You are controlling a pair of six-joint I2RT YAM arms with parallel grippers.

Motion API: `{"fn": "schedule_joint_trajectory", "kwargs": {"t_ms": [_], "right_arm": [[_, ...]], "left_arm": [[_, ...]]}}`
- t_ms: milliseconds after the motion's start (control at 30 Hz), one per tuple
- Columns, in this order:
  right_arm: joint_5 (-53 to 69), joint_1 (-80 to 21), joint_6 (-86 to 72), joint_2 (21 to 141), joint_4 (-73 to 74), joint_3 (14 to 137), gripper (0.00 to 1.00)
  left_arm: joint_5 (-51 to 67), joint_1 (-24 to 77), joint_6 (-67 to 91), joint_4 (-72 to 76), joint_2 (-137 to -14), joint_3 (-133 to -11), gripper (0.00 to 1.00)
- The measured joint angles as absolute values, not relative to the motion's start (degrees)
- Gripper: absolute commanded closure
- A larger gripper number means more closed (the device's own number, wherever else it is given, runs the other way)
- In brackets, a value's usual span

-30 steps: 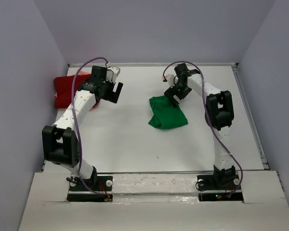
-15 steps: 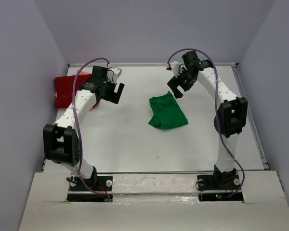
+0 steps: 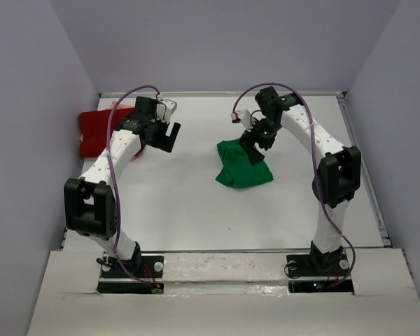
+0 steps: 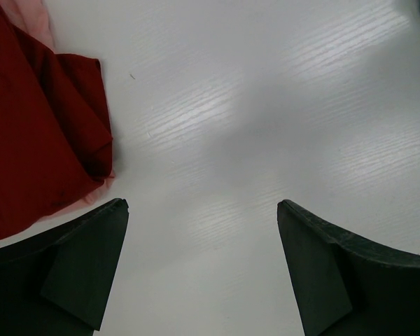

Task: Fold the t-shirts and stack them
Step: Fold the long partially folded tshirt into a neat square

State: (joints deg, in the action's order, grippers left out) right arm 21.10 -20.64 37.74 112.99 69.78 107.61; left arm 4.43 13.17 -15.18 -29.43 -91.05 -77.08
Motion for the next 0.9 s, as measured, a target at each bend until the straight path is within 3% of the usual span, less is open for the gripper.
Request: {"fn": "schedule_joint_trajectory", "kwargs": {"t_ms": [900], "right_arm": [[23.0,-33.4,37.7,120.7,71.5,106.6,0.0]], "left_arm": [[3.8,13.2,-15.4,-29.4,-91.0,-77.1,0.01]]}}
